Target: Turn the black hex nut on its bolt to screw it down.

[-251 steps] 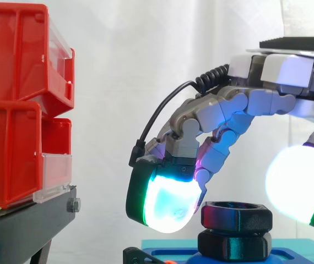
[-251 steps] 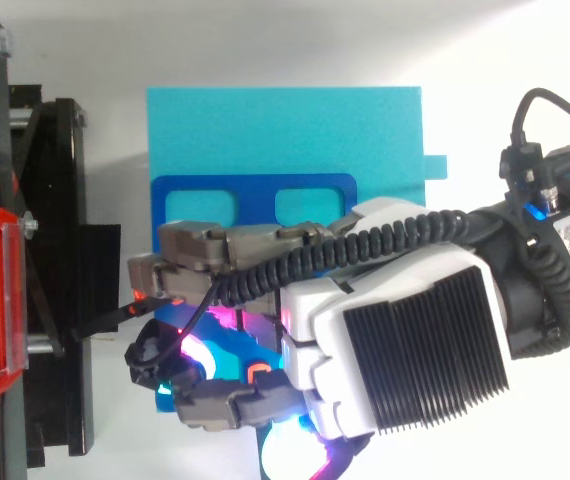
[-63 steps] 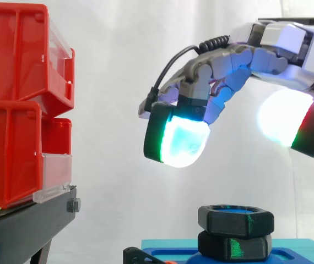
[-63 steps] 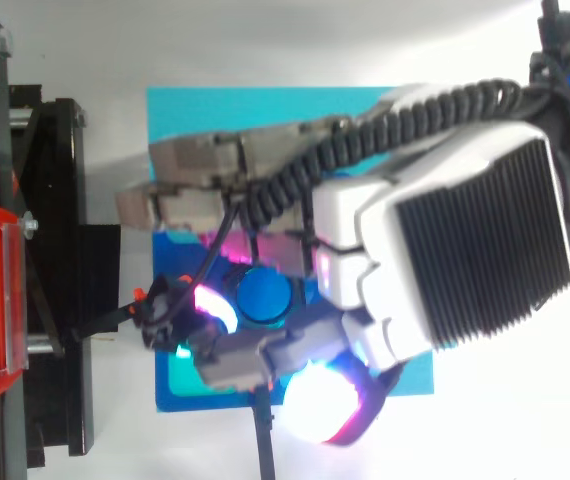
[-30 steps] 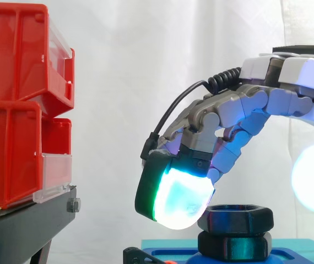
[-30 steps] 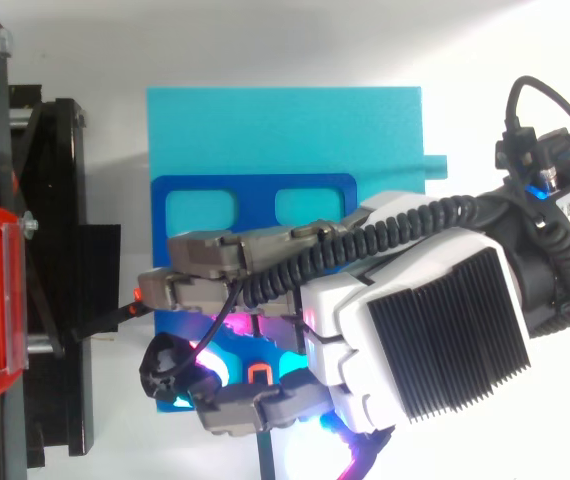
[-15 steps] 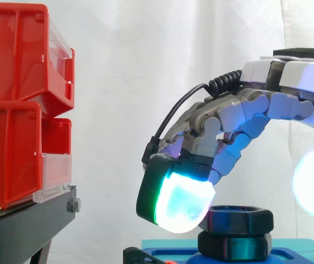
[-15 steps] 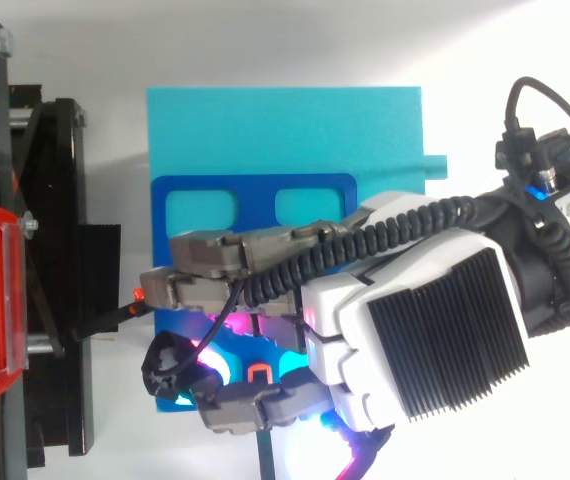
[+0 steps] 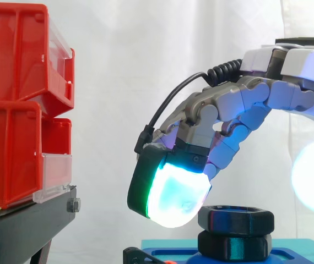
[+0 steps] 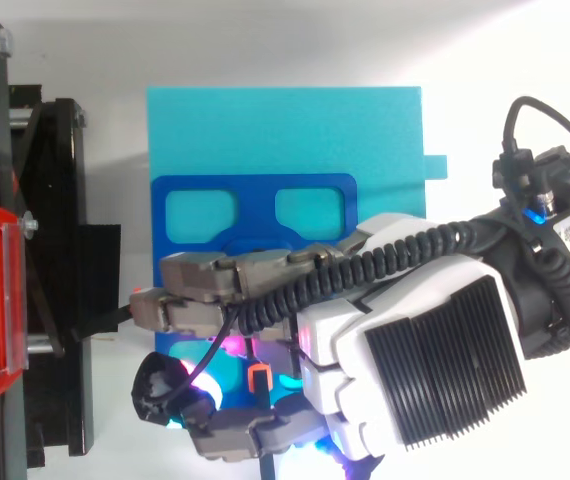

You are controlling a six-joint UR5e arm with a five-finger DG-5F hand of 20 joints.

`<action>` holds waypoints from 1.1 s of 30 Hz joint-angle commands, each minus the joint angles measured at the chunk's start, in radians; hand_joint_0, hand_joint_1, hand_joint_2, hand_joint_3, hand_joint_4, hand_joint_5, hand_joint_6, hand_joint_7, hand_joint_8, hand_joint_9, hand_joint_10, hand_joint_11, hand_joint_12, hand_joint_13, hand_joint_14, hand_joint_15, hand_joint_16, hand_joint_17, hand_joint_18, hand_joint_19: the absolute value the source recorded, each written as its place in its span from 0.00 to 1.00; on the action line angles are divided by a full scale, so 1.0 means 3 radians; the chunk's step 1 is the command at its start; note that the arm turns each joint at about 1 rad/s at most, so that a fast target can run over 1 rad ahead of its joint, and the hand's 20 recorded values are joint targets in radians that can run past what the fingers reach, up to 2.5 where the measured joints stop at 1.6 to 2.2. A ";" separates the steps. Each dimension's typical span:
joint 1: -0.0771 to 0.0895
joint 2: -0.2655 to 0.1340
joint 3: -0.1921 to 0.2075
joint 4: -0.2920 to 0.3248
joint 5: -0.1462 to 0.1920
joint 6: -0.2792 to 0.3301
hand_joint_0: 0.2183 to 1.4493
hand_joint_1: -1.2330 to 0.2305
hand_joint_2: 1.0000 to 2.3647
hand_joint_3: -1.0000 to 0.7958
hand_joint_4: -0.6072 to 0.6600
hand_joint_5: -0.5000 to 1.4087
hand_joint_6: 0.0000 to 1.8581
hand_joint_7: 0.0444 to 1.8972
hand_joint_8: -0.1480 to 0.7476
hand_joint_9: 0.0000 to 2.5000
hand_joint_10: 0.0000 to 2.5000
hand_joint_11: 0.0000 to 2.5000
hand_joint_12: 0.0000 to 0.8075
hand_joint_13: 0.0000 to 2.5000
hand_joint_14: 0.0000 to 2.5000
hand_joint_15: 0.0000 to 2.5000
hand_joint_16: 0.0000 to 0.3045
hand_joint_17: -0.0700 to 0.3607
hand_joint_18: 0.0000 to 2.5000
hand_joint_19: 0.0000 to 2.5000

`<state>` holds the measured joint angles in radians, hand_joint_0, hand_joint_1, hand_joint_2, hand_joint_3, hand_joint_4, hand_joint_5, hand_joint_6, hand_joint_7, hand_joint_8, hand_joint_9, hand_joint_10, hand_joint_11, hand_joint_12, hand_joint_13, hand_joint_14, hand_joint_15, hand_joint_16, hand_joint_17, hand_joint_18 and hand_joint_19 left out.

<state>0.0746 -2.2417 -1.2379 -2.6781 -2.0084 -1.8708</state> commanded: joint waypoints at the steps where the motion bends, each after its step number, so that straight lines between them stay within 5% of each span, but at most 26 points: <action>1: 0.0002 -0.0003 0.0000 -0.0021 0.0017 -0.0002 0.24 0.69 0.00 0.28 0.53 0.28 0.27 0.50 0.49 0.44 0.00 0.11 0.39 0.27 0.00 0.07 0.15 0.40 0.24 0.19; 26: 0.0007 -0.0003 -0.0077 0.0009 0.0058 -0.0017 0.24 0.69 0.00 0.28 0.53 0.28 0.27 0.51 0.49 0.44 0.00 0.12 0.39 0.27 0.00 0.07 0.15 0.40 0.24 0.19; 33: -0.0019 -0.0244 0.0021 0.0071 0.0022 -0.0012 0.24 0.69 0.00 0.28 0.54 0.28 0.27 0.51 0.49 0.44 0.00 0.12 0.39 0.27 0.00 0.07 0.15 0.40 0.24 0.19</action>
<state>0.0721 -2.2807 -1.2502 -2.6702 -1.9955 -1.8759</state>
